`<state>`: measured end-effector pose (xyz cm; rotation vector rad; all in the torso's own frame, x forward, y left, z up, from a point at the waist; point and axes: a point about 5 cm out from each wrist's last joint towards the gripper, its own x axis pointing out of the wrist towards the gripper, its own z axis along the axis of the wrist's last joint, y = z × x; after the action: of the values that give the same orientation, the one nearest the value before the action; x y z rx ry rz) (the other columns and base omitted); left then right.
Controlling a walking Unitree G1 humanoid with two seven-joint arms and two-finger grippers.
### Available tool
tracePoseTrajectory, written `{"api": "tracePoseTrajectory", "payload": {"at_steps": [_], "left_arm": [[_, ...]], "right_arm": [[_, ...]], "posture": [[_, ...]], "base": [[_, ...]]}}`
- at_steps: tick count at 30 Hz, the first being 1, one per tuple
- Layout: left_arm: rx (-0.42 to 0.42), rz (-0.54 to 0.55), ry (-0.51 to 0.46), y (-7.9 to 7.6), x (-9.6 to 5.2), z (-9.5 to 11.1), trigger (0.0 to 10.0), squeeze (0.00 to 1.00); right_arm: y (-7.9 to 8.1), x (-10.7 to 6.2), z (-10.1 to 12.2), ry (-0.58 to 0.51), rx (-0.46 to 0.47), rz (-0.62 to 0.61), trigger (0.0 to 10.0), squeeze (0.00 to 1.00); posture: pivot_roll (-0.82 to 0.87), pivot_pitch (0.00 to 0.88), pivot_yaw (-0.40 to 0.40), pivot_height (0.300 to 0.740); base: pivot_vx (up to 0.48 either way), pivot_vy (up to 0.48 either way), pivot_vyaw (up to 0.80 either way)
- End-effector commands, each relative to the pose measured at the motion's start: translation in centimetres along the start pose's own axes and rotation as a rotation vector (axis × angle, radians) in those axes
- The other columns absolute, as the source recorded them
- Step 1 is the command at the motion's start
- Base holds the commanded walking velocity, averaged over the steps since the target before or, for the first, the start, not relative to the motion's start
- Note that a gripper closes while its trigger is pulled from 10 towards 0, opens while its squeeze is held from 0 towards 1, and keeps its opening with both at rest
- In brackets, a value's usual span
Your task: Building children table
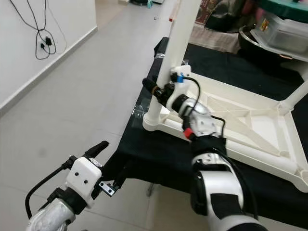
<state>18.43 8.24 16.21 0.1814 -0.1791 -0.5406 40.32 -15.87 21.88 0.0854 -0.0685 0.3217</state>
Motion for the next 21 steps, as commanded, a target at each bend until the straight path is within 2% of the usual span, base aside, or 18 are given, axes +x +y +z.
{"api": "tracePoseTrajectory", "payload": {"at_steps": [1,3,4,5,6,11,13,14,15,16,20,21], "left_arm": [[-0.009,-0.015,0.023,0.0,-0.1,-0.5,10.0,0.0],[-0.009,-0.015,0.023,0.0,-0.1,-0.5,10.0,0.0],[-0.003,-0.021,0.023,0.3,0.0,-0.5,10.0,0.0],[0.007,-0.024,0.024,0.8,0.2,-0.8,10.0,0.0],[0.007,-0.024,0.024,0.8,0.2,-0.8,10.0,0.0],[0.025,-0.05,0.027,1.0,0.6,-1.4,10.0,0.0],[0.027,-0.05,0.027,1.1,0.7,-1.5,10.0,0.0],[0.027,-0.05,0.027,1.1,0.7,-1.5,10.0,0.0],[0.029,-0.037,0.024,1.4,0.9,-1.5,10.0,0.0],[0.037,-0.016,0.019,1.7,1.2,-1.7,10.0,0.0],[0.037,-0.007,0.017,1.8,1.4,-1.8,10.0,0.0],[0.036,-0.006,0.017,1.8,1.5,-2.0,10.0,0.0]], "right_arm": [[-1.2,-0.5,-1.9,0.083,0.018,-0.115,0.0,0.0],[-1.2,-0.5,-1.9,0.083,0.018,-0.115,0.0,0.0],[-1.6,-0.8,-2.0,0.077,0.004,-0.219,0.0,0.0],[-1.7,-2.0,-2.5,0.064,0.02,-0.423,0.0,0.0],[-1.7,-2.0,-2.5,0.064,0.02,-0.423,0.0,0.0],[-0.3,-4.0,-3.4,0.023,0.024,-0.656,0.0,0.0],[-0.1,-4.1,-3.5,0.019,0.027,-0.681,0.0,0.0],[-0.1,-4.1,-3.5,0.019,0.027,-0.681,0.0,0.0],[-0.4,-4.6,-3.6,0.018,0.03,-0.756,0.0,0.0],[-0.9,-5.4,-3.7,0.023,0.011,-0.893,0.0,0.0],[-1.0,-5.7,-3.6,0.035,0.014,-0.942,0.0,0.0],[-0.8,-5.6,-3.5,0.032,0.023,-0.93,3.1,0.0]], "posture": [[0.14,0.068,-0.059,0.74],[0.14,0.068,-0.059,0.74],[0.14,0.058,-0.041,0.74],[0.13,0.031,-0.035,0.74],[0.13,0.031,-0.035,0.74],[0.13,0.001,-0.037,0.74],[0.13,0.0,-0.04,0.74],[0.13,0.0,-0.04,0.74],[0.13,0.0,-0.048,0.74],[0.12,0.0,-0.054,0.74],[0.12,0.0,-0.058,0.74],[0.12,0.0,-0.062,0.74]], "base": [[0.0,0.0,0.0],[0.0,0.0,0.0],[0.0,0.0,0.0],[0.0,0.0,0.0],[0.0,0.0,0.0],[0.0,0.0,0.0],[0.0,0.0,0.0],[0.0,0.0,0.0],[0.0,0.0,0.0],[0.0,0.0,0.0],[0.0,0.0,0.0],[0.0,0.0,0.0]]}}
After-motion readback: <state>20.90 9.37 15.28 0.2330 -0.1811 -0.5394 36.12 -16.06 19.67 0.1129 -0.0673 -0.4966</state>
